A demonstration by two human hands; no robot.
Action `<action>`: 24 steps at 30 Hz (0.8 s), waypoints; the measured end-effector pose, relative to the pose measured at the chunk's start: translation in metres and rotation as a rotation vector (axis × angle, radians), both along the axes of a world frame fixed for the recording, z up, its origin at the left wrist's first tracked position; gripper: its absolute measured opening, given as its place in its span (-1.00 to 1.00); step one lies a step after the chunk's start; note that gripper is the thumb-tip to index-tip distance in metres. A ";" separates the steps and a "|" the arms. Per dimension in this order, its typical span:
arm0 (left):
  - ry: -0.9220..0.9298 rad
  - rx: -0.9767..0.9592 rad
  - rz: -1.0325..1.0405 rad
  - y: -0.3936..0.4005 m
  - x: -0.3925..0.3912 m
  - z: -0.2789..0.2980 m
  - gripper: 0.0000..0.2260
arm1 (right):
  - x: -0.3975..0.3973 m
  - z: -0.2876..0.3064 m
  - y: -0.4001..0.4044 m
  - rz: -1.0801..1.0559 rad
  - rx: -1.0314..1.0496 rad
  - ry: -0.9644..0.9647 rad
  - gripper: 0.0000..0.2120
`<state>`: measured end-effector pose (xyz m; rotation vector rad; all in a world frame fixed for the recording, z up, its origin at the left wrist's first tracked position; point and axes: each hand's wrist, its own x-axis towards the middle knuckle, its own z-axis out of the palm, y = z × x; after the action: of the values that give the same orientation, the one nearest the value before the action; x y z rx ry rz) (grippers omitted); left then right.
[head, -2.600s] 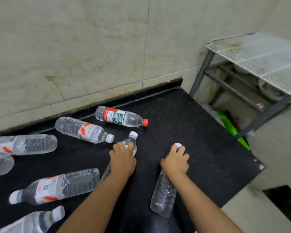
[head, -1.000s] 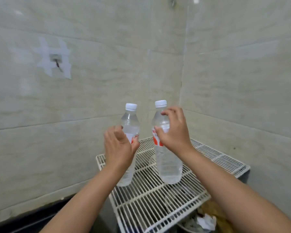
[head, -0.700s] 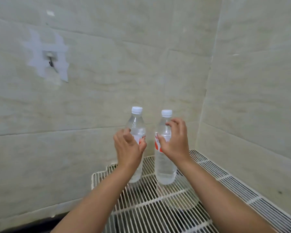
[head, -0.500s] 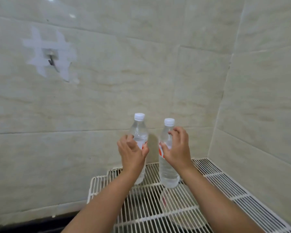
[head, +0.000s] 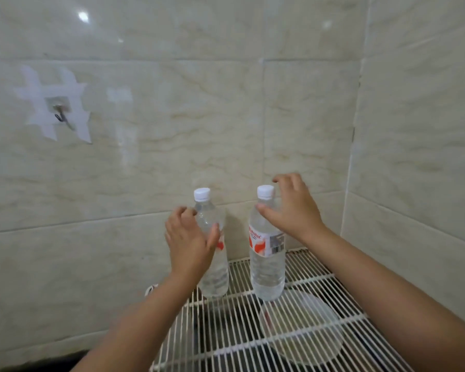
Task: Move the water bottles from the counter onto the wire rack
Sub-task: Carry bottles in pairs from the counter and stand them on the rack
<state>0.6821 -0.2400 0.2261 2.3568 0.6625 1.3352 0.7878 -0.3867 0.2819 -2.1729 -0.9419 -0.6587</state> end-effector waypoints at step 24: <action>0.476 0.111 0.106 -0.010 -0.006 0.079 -0.61 | -0.024 0.044 0.018 -0.112 -0.508 0.018 -0.55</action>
<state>0.6758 -0.2503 0.3051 2.7938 0.8737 0.8639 0.7639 -0.3685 0.3259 -2.6872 -1.0714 -0.4845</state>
